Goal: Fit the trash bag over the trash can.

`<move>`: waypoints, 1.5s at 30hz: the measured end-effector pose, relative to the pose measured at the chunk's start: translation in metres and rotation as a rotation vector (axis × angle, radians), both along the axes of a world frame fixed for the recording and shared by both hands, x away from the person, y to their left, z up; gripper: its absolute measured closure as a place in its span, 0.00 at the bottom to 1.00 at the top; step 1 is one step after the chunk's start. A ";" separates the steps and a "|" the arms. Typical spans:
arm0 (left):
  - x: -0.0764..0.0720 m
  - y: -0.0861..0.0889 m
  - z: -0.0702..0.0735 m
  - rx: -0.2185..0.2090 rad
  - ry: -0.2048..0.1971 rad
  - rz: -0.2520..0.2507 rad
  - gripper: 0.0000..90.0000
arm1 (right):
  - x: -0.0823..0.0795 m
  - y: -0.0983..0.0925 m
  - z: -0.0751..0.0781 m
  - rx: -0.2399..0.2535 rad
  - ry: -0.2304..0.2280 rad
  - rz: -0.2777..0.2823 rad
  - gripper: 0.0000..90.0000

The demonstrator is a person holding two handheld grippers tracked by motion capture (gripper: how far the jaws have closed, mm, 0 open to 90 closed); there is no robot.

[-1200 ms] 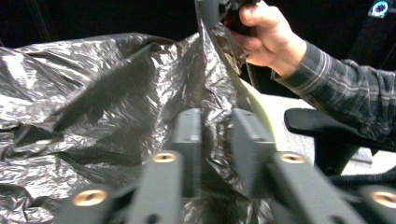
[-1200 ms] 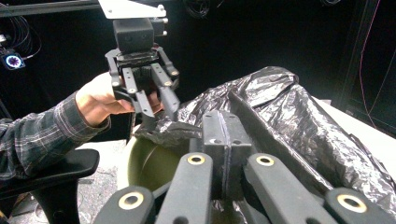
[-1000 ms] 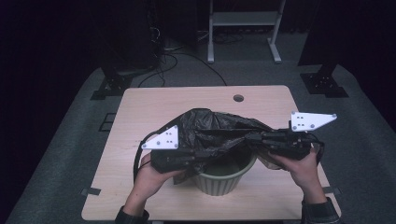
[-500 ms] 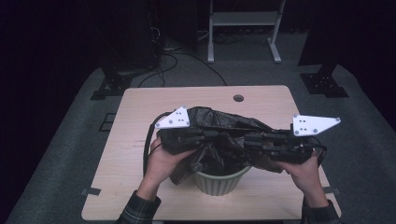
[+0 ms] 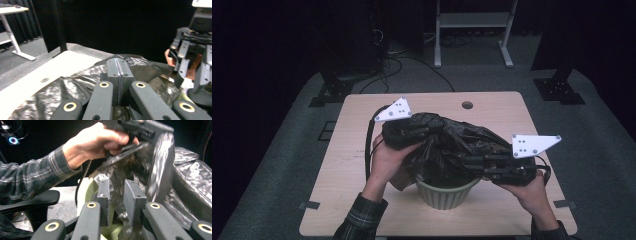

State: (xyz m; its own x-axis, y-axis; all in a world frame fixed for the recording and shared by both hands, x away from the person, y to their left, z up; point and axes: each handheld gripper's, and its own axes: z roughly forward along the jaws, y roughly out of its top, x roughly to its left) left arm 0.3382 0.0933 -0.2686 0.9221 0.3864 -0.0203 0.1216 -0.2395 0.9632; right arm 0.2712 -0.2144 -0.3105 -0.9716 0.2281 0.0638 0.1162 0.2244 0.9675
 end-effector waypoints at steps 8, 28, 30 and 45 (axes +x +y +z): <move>0.012 0.006 0.002 -0.033 0.020 0.005 1.00 | 0.010 -0.019 0.001 0.015 -0.057 -0.176 0.72; 0.010 0.010 0.000 -0.038 0.023 -0.014 1.00 | 0.025 -0.003 0.005 -0.004 -0.055 -0.188 0.95; 0.010 0.012 -0.001 -0.044 0.028 -0.022 1.00 | 0.029 -0.005 0.006 0.009 -0.048 -0.190 1.00; -0.032 0.035 -0.013 -0.073 0.014 -0.095 0.40 | 0.049 -0.005 0.021 0.026 -0.043 -0.221 1.00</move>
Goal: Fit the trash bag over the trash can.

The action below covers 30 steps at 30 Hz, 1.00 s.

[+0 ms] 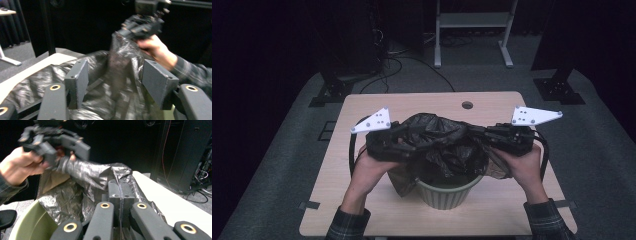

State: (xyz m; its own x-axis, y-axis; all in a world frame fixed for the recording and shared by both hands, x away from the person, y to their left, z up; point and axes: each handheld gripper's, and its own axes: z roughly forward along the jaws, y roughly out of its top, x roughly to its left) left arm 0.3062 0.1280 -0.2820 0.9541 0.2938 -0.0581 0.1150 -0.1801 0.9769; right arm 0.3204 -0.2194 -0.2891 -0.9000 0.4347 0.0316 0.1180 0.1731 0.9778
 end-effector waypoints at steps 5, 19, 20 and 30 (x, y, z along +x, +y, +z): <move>-0.016 -0.008 -0.009 0.031 -0.030 0.010 0.32 | 0.001 0.003 0.003 0.004 -0.002 0.002 1.00; -0.013 0.016 -0.025 0.113 -0.037 0.101 0.85 | -0.002 -0.016 0.008 0.024 -0.007 -0.018 1.00; -0.011 0.019 -0.023 0.104 -0.035 0.102 0.92 | -0.001 -0.017 0.008 0.026 -0.005 -0.019 1.00; 0.035 0.036 -0.006 0.024 -0.027 0.148 0.99 | 0.025 -0.023 0.000 0.041 0.040 -0.063 1.00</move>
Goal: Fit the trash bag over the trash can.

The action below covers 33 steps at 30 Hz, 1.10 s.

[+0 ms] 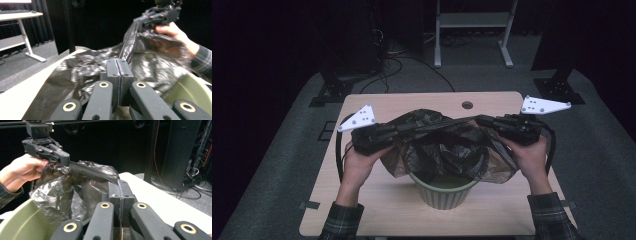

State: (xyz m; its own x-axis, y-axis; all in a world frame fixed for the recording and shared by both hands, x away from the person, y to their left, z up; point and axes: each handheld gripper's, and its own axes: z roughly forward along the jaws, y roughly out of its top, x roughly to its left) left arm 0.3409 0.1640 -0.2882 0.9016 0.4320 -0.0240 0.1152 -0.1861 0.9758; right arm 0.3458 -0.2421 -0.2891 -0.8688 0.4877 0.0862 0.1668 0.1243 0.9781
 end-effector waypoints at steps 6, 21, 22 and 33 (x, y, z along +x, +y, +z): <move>0.033 -0.001 -0.007 -0.002 0.042 0.042 0.99 | 0.028 -0.002 -0.012 0.005 0.060 -0.044 1.00; 0.074 0.002 -0.053 0.019 0.166 0.108 1.00 | 0.069 0.004 -0.049 -0.045 0.182 -0.096 1.00; 0.075 0.002 -0.057 0.023 0.177 0.111 1.00 | 0.070 0.005 -0.053 -0.050 0.189 -0.098 1.00; 0.066 0.003 -0.096 0.063 0.249 0.086 1.00 | 0.064 0.007 -0.092 -0.090 0.250 -0.091 1.00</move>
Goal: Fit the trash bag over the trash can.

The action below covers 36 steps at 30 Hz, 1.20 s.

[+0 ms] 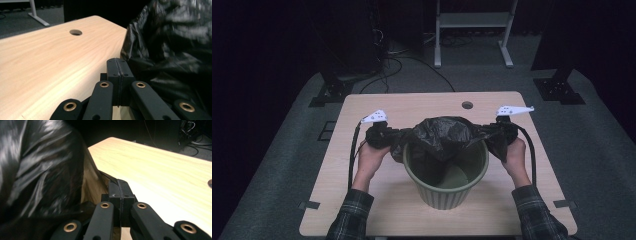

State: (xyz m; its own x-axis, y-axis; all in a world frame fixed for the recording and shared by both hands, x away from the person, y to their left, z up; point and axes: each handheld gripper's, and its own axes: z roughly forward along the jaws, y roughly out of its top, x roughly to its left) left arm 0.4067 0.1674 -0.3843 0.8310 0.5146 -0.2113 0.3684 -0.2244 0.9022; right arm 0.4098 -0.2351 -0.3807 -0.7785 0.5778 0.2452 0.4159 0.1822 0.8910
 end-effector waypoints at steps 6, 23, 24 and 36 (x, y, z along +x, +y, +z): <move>-0.012 -0.001 -0.013 0.032 0.021 -0.017 1.00 | -0.009 0.000 -0.010 -0.016 0.004 0.011 1.00; -0.028 0.037 0.003 0.003 -0.013 0.082 0.59 | -0.029 -0.036 -0.001 0.036 -0.044 -0.071 0.72; -0.030 0.042 0.006 0.001 -0.022 0.090 0.58 | -0.030 -0.041 0.002 0.041 -0.049 -0.082 0.71; -0.058 0.049 0.055 -0.125 -0.093 0.020 0.41 | -0.043 -0.067 0.013 0.060 -0.068 -0.080 0.74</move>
